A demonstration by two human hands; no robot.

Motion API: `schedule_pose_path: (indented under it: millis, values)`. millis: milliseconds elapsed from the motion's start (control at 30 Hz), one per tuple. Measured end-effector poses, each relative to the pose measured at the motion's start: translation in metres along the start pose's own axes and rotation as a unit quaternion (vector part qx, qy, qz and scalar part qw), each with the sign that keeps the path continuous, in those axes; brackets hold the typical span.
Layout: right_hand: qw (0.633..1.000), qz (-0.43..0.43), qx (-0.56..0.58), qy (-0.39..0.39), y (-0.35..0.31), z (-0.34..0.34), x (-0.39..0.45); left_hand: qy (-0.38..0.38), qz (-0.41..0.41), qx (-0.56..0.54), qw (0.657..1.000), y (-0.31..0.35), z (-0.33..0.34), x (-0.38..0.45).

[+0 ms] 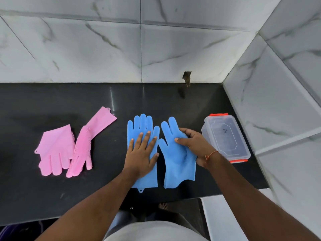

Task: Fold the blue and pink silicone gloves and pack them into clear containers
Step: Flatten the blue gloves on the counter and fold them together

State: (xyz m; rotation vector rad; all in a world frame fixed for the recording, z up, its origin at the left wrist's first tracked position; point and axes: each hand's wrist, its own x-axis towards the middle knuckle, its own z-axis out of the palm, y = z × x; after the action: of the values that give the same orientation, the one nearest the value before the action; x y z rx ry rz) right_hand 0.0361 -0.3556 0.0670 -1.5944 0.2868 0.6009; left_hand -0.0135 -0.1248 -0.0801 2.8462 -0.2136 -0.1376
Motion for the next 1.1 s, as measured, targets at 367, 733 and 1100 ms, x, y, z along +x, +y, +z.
schedule_pose_path:
  millis: [367, 733, 1100]
  values:
    - [0.841, -0.128, -0.477, 0.222, 0.031, -0.001, 0.075, 0.002, -0.045, 0.005, 0.999, 0.003, 0.000, -0.001]
    - [0.769, -0.134, -0.607, 0.146, 0.098, 0.024, 0.078, 0.014, -0.032, 0.016, 0.999, 0.002, 0.000, -0.001]
    - [0.717, -0.226, -0.646, 0.128, 0.117, 0.006, 0.094, 0.049, -0.017, 0.025, 0.998, -0.002, 0.009, -0.001]
